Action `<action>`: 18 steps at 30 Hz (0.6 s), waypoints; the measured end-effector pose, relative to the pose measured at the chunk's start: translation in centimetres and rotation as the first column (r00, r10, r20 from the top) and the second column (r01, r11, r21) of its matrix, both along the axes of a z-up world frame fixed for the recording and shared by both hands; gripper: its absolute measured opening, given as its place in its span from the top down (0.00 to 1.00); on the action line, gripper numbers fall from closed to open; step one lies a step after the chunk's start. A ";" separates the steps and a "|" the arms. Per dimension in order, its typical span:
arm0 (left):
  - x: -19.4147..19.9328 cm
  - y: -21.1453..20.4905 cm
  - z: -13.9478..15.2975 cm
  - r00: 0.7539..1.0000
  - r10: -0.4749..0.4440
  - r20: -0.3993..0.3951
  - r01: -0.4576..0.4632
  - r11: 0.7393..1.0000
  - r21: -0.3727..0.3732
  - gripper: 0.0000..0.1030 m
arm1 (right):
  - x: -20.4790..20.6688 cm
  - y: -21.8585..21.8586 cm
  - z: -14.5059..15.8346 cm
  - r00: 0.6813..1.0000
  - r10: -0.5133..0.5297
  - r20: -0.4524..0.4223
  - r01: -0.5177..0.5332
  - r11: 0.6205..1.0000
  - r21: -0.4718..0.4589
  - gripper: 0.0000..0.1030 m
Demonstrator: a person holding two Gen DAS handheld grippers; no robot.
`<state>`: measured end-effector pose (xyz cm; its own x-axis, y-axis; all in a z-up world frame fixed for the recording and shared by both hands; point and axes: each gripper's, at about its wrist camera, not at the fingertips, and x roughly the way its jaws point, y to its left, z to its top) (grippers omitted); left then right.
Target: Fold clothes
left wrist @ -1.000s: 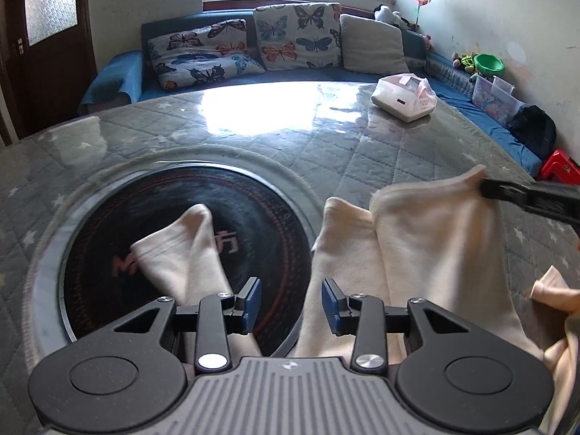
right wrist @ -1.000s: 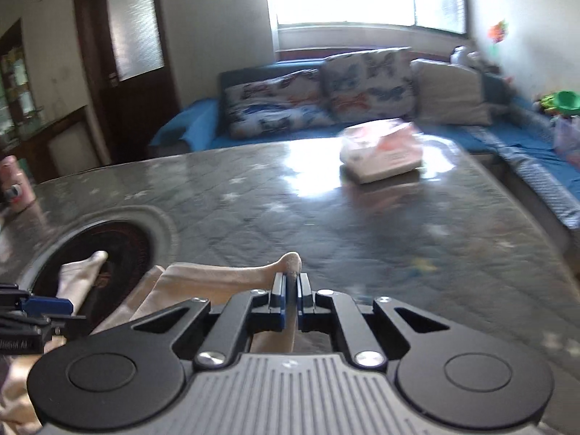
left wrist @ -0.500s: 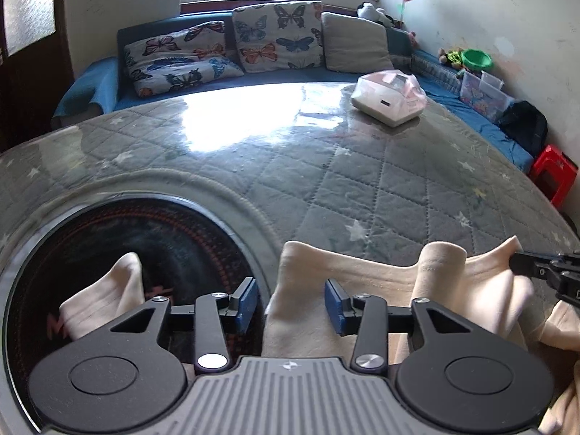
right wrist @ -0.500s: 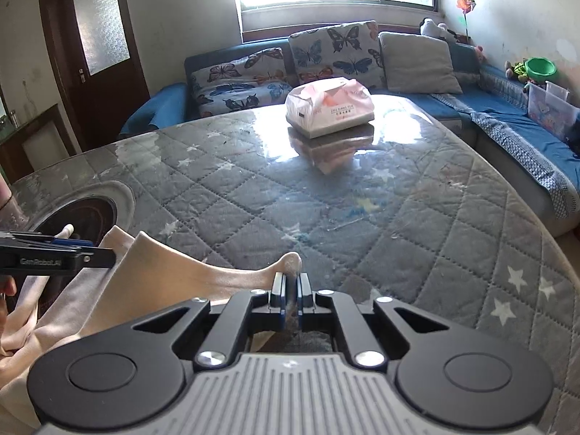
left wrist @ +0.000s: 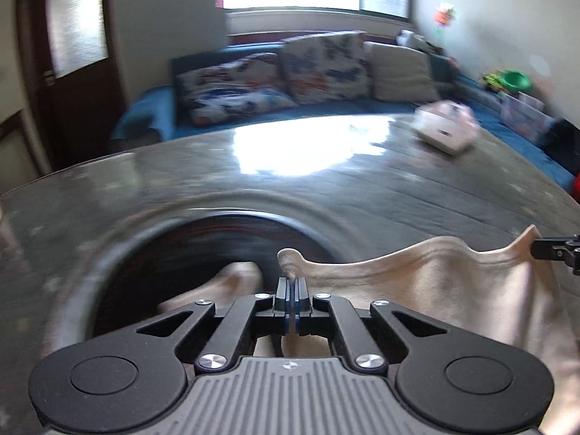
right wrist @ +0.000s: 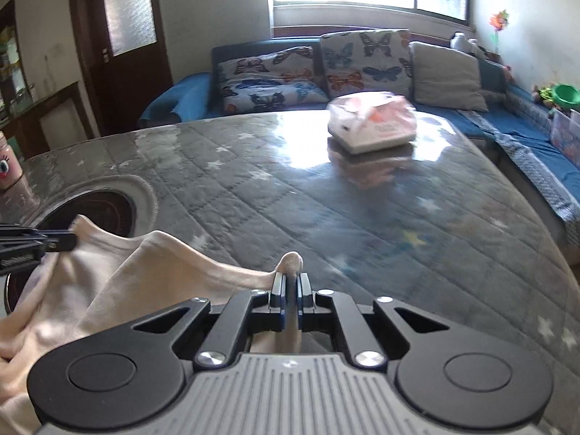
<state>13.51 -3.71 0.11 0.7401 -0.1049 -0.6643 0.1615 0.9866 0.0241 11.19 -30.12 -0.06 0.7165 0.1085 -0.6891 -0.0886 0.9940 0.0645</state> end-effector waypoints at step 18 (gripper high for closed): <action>5.0 12.2 -0.5 0.973 0.222 -0.061 -0.226 0.972 -0.068 0.88 | 8.3 9.8 -1.4 0.995 0.099 -0.014 -0.100 0.992 -0.082 0.94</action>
<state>18.53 8.50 -0.42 0.7148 0.0093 -0.6993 -0.0650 0.9965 -0.0531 19.52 -20.35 -1.51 0.6984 0.1212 -0.7053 -0.1870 0.9822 -0.0163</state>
